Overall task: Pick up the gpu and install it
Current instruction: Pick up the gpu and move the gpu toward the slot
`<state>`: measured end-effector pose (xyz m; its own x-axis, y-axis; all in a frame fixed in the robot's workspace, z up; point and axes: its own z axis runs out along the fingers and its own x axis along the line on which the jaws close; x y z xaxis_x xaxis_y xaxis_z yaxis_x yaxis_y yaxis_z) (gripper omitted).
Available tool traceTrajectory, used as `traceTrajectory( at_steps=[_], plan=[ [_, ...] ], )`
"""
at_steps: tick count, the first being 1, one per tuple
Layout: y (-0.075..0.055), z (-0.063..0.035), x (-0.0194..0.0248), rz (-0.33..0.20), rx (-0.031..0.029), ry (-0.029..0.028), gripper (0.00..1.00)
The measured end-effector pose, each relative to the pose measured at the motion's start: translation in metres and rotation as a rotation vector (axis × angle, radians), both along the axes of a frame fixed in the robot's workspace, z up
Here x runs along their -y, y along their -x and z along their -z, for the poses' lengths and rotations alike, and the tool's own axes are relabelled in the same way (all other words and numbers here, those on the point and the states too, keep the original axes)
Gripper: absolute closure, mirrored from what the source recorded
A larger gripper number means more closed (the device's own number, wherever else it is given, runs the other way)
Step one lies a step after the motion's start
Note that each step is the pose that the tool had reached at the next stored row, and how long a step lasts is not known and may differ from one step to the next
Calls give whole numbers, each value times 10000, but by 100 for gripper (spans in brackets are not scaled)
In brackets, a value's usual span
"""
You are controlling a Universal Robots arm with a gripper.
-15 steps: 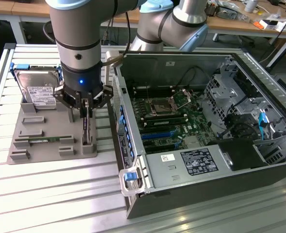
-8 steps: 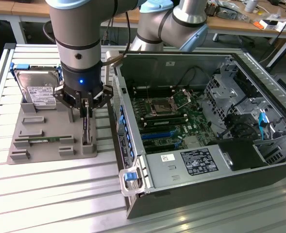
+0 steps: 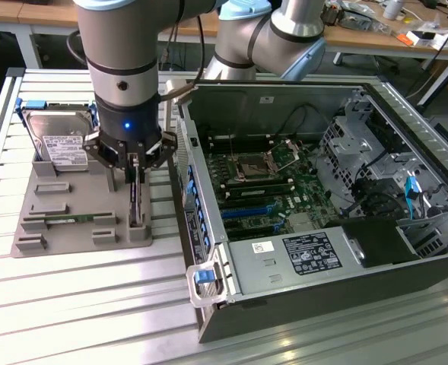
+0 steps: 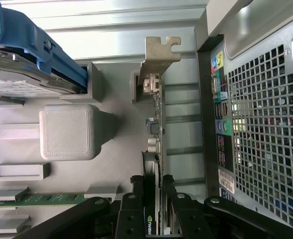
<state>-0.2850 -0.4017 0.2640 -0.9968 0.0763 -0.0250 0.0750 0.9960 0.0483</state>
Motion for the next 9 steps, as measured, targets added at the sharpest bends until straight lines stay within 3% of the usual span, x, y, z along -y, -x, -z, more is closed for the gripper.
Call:
traceTrajectory(
  at_steps=[9],
  plan=[
    [0,-50,0,0,-1,1,74]
  ],
)
